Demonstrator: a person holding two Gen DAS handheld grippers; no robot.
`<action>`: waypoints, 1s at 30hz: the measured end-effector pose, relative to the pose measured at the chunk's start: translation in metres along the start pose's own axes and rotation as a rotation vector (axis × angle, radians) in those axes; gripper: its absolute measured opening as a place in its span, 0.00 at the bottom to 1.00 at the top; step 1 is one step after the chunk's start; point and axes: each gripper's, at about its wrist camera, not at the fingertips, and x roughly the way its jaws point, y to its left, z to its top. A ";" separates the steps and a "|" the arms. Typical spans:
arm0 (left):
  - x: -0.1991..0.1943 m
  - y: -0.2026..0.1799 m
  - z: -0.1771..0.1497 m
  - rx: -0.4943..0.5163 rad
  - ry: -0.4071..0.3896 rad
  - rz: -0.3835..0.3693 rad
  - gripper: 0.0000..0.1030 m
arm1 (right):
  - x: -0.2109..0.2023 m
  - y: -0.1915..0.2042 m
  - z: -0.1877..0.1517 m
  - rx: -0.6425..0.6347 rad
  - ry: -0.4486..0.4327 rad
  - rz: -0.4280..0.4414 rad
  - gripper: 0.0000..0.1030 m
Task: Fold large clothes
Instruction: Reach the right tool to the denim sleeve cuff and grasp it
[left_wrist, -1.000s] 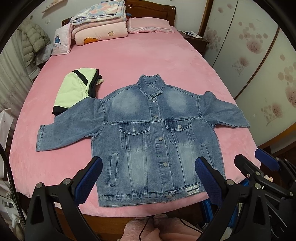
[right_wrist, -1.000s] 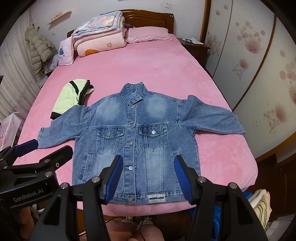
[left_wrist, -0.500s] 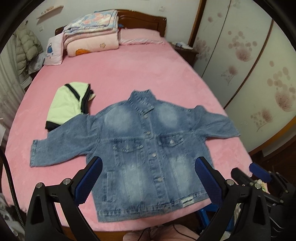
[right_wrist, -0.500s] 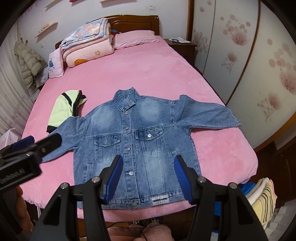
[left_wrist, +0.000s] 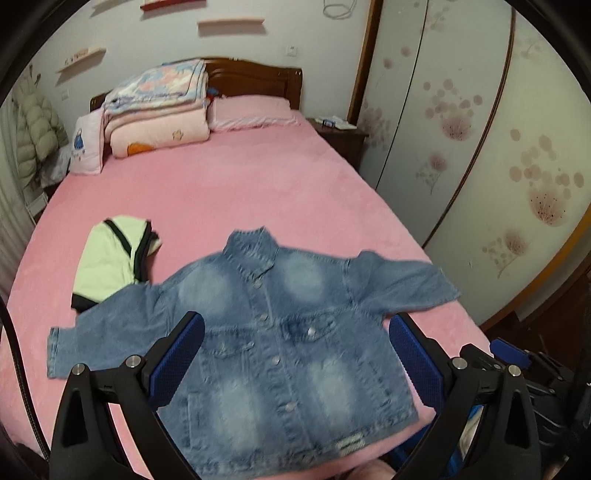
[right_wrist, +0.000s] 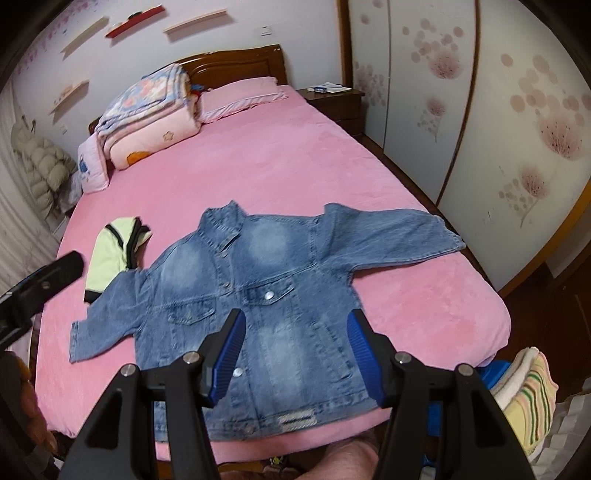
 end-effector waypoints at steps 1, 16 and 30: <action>0.004 -0.007 0.004 0.000 -0.006 0.009 0.97 | 0.005 -0.009 0.005 0.004 0.002 0.002 0.56; 0.186 -0.191 0.074 0.038 0.085 0.066 0.97 | 0.142 -0.234 0.095 0.126 0.125 0.031 0.56; 0.371 -0.295 0.079 0.154 0.235 0.052 0.97 | 0.337 -0.428 0.083 0.479 0.339 0.003 0.54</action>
